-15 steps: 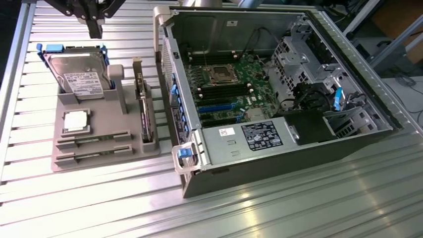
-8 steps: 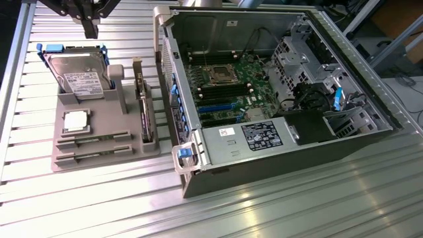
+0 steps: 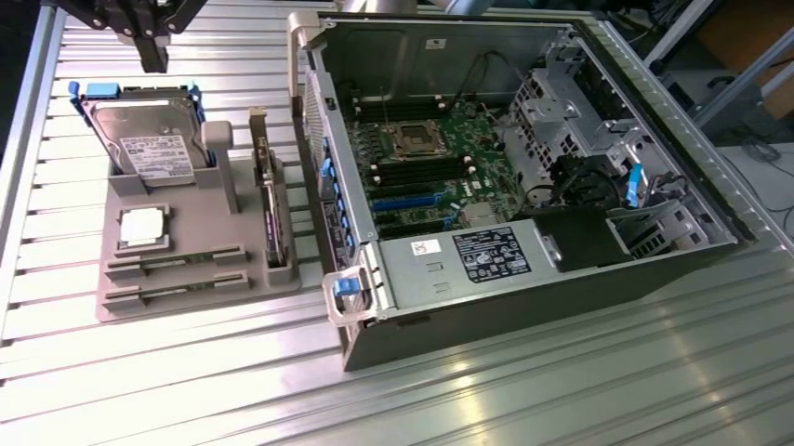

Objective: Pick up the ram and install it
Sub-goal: 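Reach for the ram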

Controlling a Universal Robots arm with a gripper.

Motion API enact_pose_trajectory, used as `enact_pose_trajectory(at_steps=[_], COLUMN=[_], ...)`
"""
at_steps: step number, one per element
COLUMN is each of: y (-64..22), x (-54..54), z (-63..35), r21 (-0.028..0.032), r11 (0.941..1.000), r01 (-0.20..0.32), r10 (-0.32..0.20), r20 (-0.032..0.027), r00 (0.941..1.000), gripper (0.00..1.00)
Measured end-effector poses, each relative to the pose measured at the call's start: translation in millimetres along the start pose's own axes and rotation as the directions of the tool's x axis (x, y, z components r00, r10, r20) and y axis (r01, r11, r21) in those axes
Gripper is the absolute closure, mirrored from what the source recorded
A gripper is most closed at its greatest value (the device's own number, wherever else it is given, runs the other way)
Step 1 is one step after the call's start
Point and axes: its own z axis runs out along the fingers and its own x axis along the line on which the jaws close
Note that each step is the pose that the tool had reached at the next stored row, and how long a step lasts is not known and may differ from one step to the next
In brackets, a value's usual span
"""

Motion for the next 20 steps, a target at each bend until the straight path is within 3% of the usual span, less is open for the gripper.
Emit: enact_pose_trajectory(at_steps=[7,20], y=[-1.7,-20.1], x=[2.2,0.8], z=[-0.1,-0.9], r21=[0.0,0.0], r11=[1.0,1.0], r01=[0.0,0.0], r10=[0.0,0.0], r20=[0.0,0.0], r00=[1.0,1.0], gripper=[0.89,0.89])
